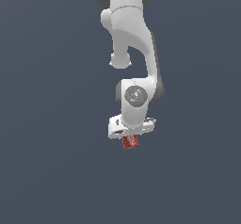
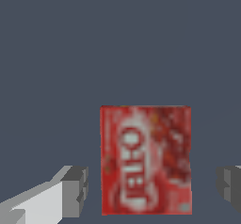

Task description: Pick up the object and move it to a goal position.

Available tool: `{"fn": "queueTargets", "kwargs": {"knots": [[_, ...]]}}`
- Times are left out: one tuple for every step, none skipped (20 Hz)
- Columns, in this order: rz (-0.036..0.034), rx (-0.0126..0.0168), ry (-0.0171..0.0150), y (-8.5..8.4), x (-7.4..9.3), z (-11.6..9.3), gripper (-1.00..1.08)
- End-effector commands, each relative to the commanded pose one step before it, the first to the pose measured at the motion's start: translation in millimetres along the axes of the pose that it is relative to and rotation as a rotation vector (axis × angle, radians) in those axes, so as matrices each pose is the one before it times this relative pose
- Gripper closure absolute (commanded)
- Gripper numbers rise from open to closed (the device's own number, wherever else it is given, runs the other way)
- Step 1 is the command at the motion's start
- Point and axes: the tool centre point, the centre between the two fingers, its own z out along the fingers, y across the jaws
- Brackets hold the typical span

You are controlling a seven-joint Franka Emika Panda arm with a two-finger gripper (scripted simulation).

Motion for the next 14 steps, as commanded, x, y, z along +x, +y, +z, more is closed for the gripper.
{"fn": "queueTargets", "kwargs": {"knots": [[-0.00023,0.00013,-0.00121,-0.02,-0.64,11.99,-0.92],[-0.00047,-0.00010,0.00049,-0.23,-0.10,5.73,-0.92],[0.00000,0.00000,0.00000,0.09,-0.10,5.61,-0.92],[0.00000,0.00000,0.00000,0.08,-0.05,4.80,-0.92],[-0.00047,-0.00010,0.00050,-0.25,0.04,3.64,-0.92],[0.00000,0.00000,0.00000,0.06,0.09,3.17,-0.92],[0.00000,0.00000,0.00000,0.06,0.19,2.36,-0.92],[0.00000,0.00000,0.00000,0.05,0.28,1.55,-0.92],[0.00000,0.00000,0.00000,0.04,0.38,0.76,-0.92],[0.00000,0.00000,0.00000,0.03,0.39,0.08,-0.92],[0.00000,0.00000,0.00000,0.01,0.16,-0.10,-0.92],[0.00000,0.00000,0.00000,0.00,0.00,0.00,1.08],[0.00000,0.00000,0.00000,0.00,0.00,0.00,1.08],[0.00000,0.00000,0.00000,0.00,0.00,0.00,1.08]]}}
